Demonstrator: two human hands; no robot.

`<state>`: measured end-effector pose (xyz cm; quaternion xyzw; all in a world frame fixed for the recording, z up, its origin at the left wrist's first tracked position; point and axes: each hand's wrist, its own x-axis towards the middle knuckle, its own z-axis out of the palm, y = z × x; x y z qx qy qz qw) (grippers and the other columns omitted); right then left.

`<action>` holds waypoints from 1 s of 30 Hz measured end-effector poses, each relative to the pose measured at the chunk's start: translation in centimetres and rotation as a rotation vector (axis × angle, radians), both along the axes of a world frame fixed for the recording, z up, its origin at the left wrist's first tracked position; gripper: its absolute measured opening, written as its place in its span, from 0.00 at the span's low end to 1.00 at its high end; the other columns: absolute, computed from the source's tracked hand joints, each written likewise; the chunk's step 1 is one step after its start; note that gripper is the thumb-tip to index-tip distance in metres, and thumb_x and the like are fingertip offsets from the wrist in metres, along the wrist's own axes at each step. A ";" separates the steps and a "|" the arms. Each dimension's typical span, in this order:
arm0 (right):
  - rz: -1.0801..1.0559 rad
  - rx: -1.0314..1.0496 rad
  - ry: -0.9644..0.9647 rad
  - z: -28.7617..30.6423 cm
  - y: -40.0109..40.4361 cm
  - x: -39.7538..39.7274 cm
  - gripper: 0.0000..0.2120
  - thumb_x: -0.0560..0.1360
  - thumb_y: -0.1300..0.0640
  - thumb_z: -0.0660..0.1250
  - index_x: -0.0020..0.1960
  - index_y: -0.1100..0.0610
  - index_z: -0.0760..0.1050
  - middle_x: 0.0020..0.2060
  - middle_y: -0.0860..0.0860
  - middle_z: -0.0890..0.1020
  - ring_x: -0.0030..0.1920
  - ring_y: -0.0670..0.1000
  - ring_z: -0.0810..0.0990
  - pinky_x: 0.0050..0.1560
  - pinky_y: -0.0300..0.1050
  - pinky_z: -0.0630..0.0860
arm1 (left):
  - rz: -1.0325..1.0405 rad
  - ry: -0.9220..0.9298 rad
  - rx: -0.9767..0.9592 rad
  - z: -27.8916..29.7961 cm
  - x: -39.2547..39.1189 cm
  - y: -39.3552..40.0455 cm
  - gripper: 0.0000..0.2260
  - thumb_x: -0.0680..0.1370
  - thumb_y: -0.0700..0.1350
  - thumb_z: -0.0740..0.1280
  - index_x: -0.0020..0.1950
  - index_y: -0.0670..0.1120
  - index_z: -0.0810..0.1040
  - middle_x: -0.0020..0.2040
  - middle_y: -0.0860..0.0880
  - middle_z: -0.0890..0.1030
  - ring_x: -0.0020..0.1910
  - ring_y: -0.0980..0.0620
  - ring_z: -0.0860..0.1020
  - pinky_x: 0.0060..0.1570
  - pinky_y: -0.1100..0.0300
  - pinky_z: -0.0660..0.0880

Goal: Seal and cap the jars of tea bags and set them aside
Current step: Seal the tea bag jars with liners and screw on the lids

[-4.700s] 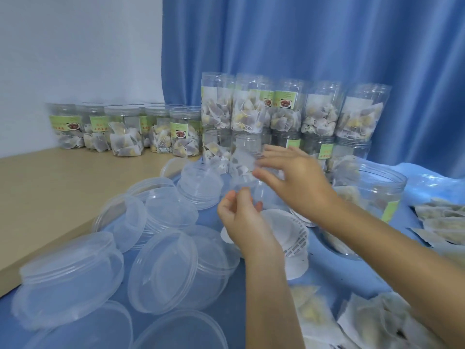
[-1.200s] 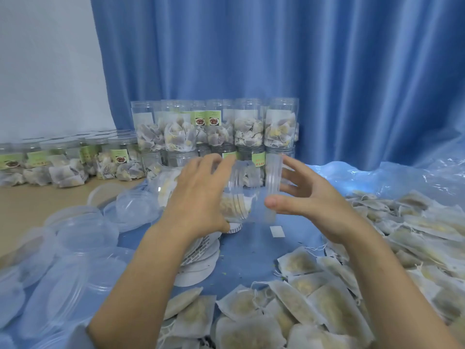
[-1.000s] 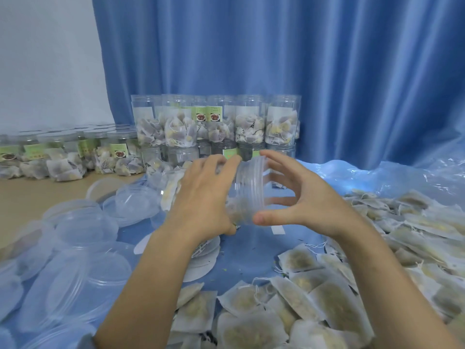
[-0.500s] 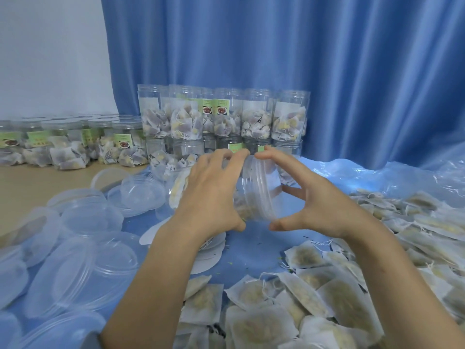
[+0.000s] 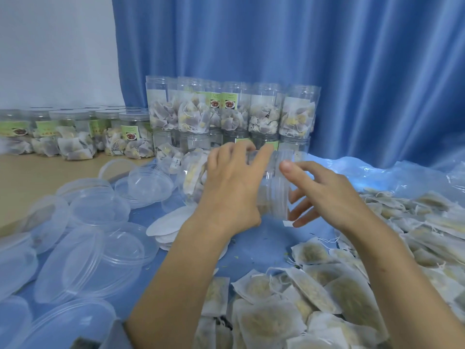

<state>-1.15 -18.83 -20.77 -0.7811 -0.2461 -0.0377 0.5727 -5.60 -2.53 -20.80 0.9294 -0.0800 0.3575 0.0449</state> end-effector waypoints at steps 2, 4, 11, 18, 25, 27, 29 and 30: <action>0.101 -0.007 -0.011 0.1 -0.2 0.0 0.43 0.46 0.26 0.73 0.59 0.36 0.72 0.49 0.48 0.79 0.40 0.47 0.84 0.37 0.44 0.82 | 0.002 0.007 -0.011 0.0 0.0 0.4 0.49 0.58 0.44 0.77 0.73 0.53 0.56 0.68 0.49 0.60 0.66 0.47 0.58 0.62 0.60 0.46; 0.210 -0.120 -0.168 0.3 -0.4 0.1 0.43 0.49 0.40 0.82 0.61 0.28 0.67 0.58 0.41 0.75 0.55 0.39 0.78 0.49 0.37 0.79 | -0.005 0.063 -0.047 0.1 0.0 0.8 0.51 0.57 0.47 0.78 0.74 0.54 0.54 0.68 0.50 0.59 0.66 0.50 0.56 0.63 0.59 0.46; 0.113 -0.080 -0.117 0.0 0.3 -0.5 0.40 0.51 0.32 0.77 0.61 0.34 0.69 0.53 0.44 0.78 0.46 0.45 0.83 0.43 0.48 0.82 | -0.008 0.064 -0.064 0.0 -0.1 0.8 0.50 0.57 0.45 0.78 0.74 0.54 0.56 0.68 0.49 0.60 0.67 0.49 0.57 0.64 0.59 0.46; -0.024 -0.256 -0.055 0.2 0.0 -0.7 0.39 0.56 0.19 0.53 0.59 0.38 0.72 0.55 0.41 0.80 0.51 0.45 0.82 0.52 0.47 0.79 | -0.022 0.010 -0.018 -0.3 0.1 0.1 0.49 0.57 0.44 0.77 0.74 0.53 0.56 0.67 0.49 0.62 0.66 0.48 0.58 0.63 0.60 0.46; 0.140 -0.092 -0.209 0.3 -0.3 -0.4 0.34 0.56 0.42 0.79 0.57 0.28 0.68 0.56 0.43 0.77 0.47 0.47 0.83 0.40 0.48 0.82 | -0.060 0.026 -0.110 -0.3 0.1 -0.2 0.49 0.56 0.46 0.78 0.73 0.53 0.58 0.66 0.49 0.62 0.66 0.48 0.59 0.65 0.59 0.48; -0.008 -0.018 -0.047 0.2 0.3 -0.6 0.30 0.53 0.28 0.70 0.54 0.32 0.70 0.50 0.49 0.79 0.30 0.52 0.84 0.28 0.41 0.79 | -0.052 -0.050 -0.054 -0.7 0.2 -0.5 0.46 0.57 0.42 0.77 0.73 0.51 0.61 0.67 0.48 0.64 0.66 0.46 0.61 0.63 0.60 0.48; -0.048 -0.115 0.055 0.2 0.1 -0.4 0.42 0.52 0.21 0.64 0.61 0.40 0.69 0.52 0.50 0.77 0.29 0.52 0.84 0.28 0.39 0.79 | -0.055 -0.047 -0.048 -1.1 0.5 -0.6 0.46 0.57 0.41 0.76 0.73 0.52 0.61 0.67 0.48 0.64 0.65 0.48 0.59 0.63 0.60 0.48; -0.018 -0.177 0.079 0.2 -0.2 -0.3 0.47 0.50 0.22 0.64 0.65 0.40 0.66 0.54 0.48 0.77 0.35 0.48 0.85 0.34 0.41 0.81 | -0.058 -0.020 -0.058 -1.4 0.6 -0.6 0.47 0.58 0.42 0.76 0.73 0.52 0.60 0.67 0.48 0.63 0.64 0.50 0.58 0.63 0.60 0.49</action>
